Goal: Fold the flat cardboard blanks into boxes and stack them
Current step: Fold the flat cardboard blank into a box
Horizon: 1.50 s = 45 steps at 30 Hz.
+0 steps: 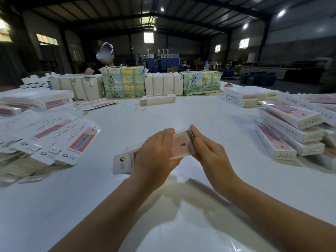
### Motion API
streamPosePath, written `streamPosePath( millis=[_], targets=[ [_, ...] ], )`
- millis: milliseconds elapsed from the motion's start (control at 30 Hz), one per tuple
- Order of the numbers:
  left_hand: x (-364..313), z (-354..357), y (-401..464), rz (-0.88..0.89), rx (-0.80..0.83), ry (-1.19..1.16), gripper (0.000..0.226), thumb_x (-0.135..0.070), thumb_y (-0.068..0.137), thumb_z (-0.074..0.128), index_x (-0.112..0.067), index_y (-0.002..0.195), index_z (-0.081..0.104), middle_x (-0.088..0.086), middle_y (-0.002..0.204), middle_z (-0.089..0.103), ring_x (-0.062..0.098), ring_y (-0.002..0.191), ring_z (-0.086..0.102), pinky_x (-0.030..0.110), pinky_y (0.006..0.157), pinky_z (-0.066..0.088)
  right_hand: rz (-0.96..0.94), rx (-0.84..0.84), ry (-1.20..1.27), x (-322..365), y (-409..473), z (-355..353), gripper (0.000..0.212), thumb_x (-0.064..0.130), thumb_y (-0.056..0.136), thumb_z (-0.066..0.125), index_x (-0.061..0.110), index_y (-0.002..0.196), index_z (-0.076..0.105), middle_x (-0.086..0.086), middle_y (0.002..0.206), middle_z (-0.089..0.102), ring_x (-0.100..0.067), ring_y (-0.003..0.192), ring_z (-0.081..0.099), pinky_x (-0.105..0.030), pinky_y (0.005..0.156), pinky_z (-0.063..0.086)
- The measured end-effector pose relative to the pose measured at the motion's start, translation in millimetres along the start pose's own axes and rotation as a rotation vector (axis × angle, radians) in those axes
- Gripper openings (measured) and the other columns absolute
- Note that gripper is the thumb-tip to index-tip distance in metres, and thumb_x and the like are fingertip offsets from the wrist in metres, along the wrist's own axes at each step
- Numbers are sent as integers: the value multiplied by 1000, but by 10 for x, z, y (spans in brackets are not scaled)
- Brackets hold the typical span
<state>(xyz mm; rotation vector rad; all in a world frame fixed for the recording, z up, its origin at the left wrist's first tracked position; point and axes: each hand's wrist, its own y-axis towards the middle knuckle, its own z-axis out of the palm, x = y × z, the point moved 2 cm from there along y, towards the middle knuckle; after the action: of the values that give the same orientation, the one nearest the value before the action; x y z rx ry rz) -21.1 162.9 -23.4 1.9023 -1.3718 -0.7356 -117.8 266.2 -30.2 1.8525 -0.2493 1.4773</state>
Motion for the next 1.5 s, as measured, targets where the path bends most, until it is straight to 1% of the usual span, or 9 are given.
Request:
streamPosePath(
  millis=[100,400,567,733,867,1033,1233,1400,1500],
  targets=[
    [-5,9,-5,20,0,-15,62,-20,59,88,5,109,62,17,98,69,33,82,68,38,68,55,-21,-59,2,14,14,-39,25,14,95,53,20,118,61,-4,116,65,-26,98,61,-47,97,46],
    [-15,-5,-2,15,1,-72,62,-24,64,86,2,114,60,15,103,68,31,86,67,38,70,55,-102,-101,-81,-1,33,-81,41,12,97,49,33,131,41,31,90,68,4,95,62,-19,88,52],
    [-15,-8,-8,11,-5,-83,62,-25,65,85,2,115,60,15,103,68,31,85,67,38,71,55,-114,-126,-104,12,27,-87,37,10,98,46,37,123,47,32,109,59,2,109,59,-27,97,49],
    [-25,9,-14,16,-15,-63,60,-26,65,84,2,113,61,15,102,68,31,84,67,37,69,55,-166,-146,-281,-15,3,-68,38,8,98,46,20,134,50,36,85,59,-1,90,60,-20,80,50],
    [-49,28,-7,34,-23,5,60,-28,62,86,2,109,64,14,98,70,30,79,68,35,66,55,-169,-184,-359,-28,-2,-71,37,6,98,45,15,133,53,34,90,54,17,77,56,-4,69,43],
    [-63,37,-9,55,-46,71,58,-30,61,86,2,105,66,14,94,70,29,73,68,33,61,55,-119,-180,-308,-17,0,-90,39,3,96,43,16,130,58,19,89,64,-6,84,61,-8,68,43],
    [-84,23,11,53,-90,148,60,-37,60,86,2,102,67,13,88,71,27,70,68,29,56,54,-176,-122,-362,8,-26,-60,43,-2,96,39,13,134,53,10,122,59,10,100,51,4,78,34],
    [-120,10,16,54,-130,196,56,-41,65,80,3,99,68,14,85,71,27,66,68,30,54,54,-297,-117,-515,48,-57,-14,45,7,93,36,8,137,48,5,124,56,4,105,49,5,84,31],
    [-151,-15,31,52,-174,226,50,-45,86,55,2,97,68,14,83,71,27,64,68,28,52,53,-324,-113,-514,61,-64,-2,45,18,90,42,6,133,52,9,105,61,10,84,53,2,76,35]
  ],
)
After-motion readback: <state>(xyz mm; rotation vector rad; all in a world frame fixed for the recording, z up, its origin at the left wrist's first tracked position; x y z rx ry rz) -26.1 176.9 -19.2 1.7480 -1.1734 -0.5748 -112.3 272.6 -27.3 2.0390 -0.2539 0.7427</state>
